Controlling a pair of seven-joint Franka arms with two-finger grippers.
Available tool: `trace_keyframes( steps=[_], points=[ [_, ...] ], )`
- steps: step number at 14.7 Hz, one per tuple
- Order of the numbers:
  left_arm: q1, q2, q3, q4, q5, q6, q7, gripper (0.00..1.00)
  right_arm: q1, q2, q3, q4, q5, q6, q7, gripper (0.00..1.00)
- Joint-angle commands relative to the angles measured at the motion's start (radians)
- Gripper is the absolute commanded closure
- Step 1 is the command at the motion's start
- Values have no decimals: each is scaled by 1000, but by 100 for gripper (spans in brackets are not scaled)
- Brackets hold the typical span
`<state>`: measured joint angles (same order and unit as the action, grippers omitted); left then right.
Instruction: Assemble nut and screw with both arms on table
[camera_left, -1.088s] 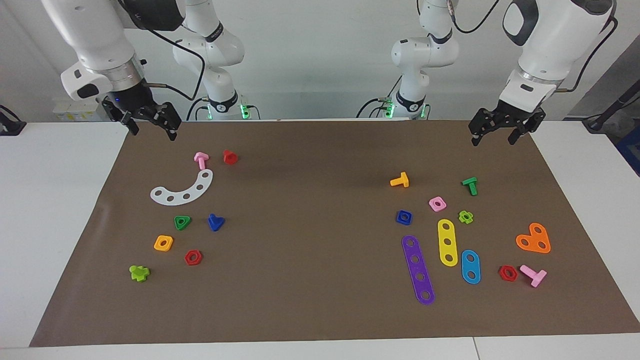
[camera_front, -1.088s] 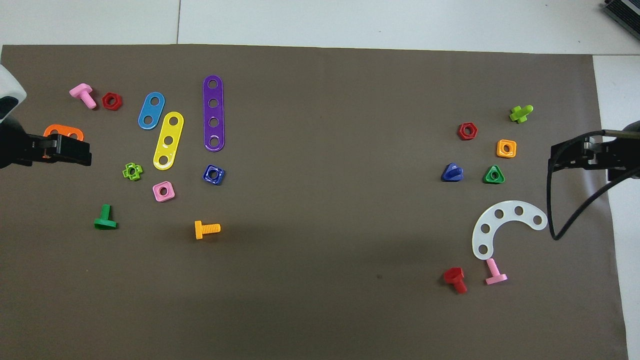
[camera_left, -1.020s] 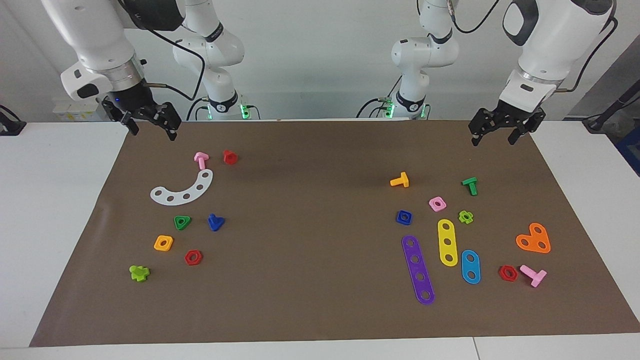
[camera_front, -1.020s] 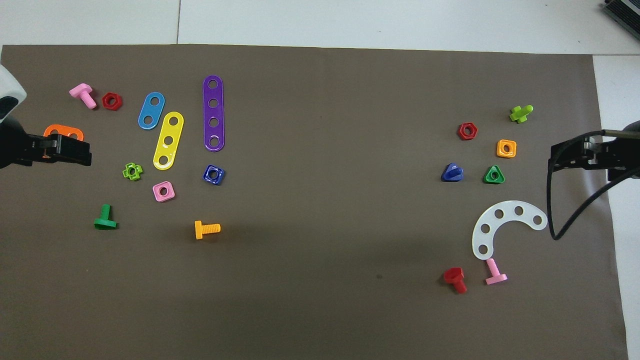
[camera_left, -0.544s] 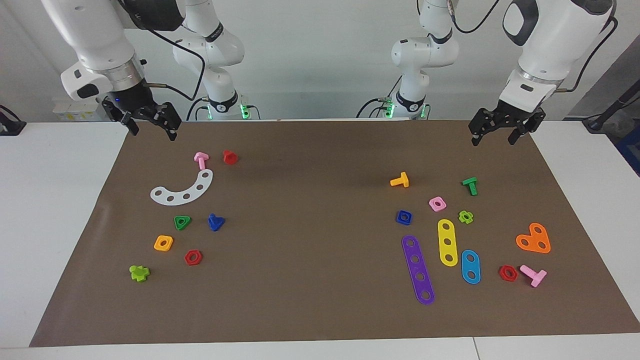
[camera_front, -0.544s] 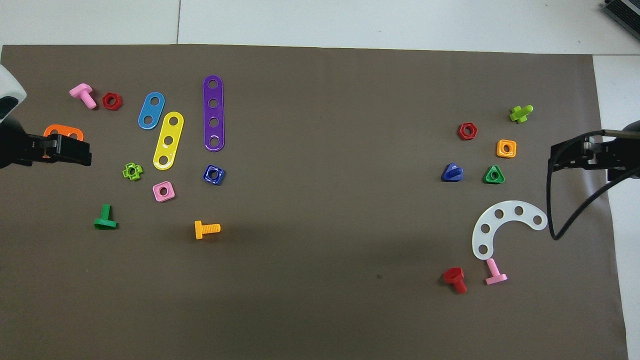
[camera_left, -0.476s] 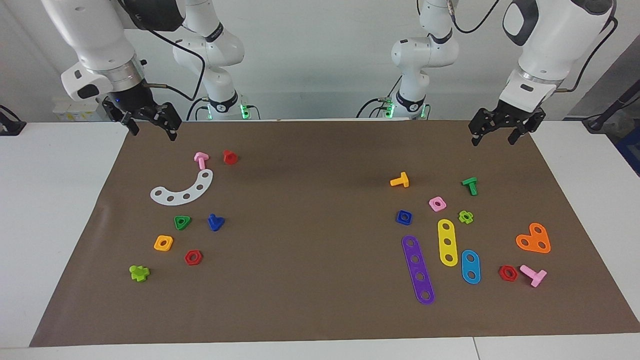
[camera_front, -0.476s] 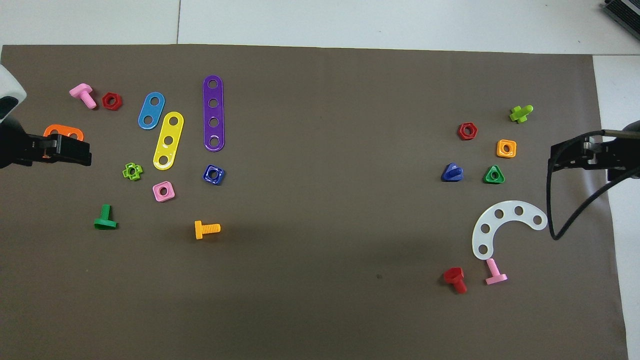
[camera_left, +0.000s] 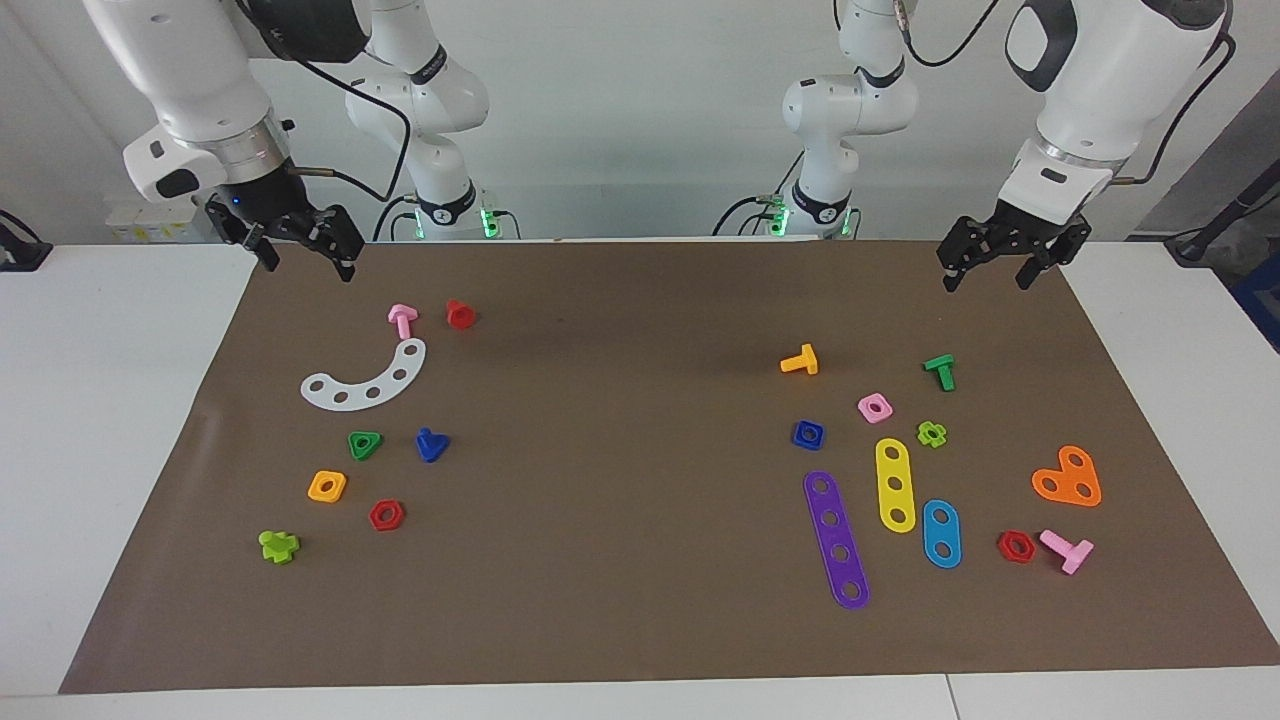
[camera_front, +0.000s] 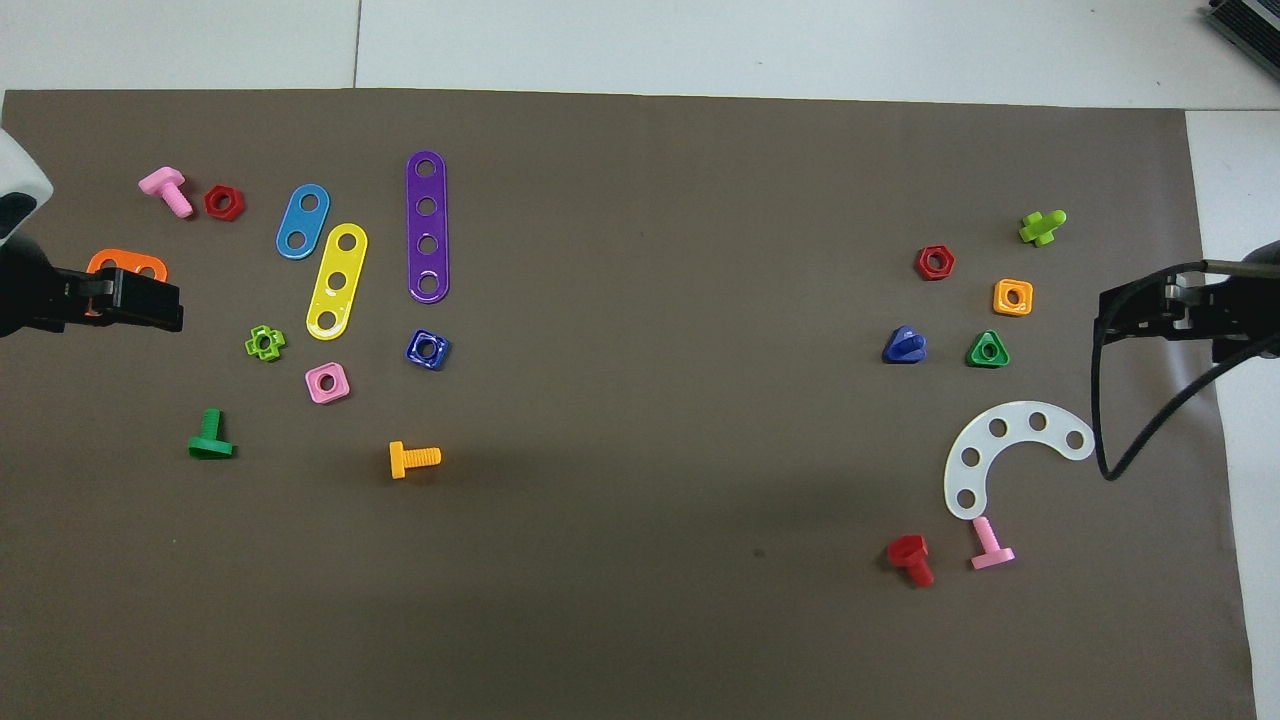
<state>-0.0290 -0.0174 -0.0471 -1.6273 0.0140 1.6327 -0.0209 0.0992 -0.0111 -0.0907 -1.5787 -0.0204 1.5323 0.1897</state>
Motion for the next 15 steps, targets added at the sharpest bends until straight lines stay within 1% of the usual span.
trace_keyframes(
  steps=[1, 10, 15],
  points=[
    [15, -27, -10, -31, 18, 13, 12, 0, -13, -30, 8, -46, 22, 23, -26, 0],
    [17, -27, -10, -31, 18, 15, 12, 0, -4, -32, 2, -47, 4, 14, -67, 0],
    [17, -27, -10, -31, 18, 13, 12, 0, -3, -35, 3, -41, -10, -21, -65, 0]
  ],
)
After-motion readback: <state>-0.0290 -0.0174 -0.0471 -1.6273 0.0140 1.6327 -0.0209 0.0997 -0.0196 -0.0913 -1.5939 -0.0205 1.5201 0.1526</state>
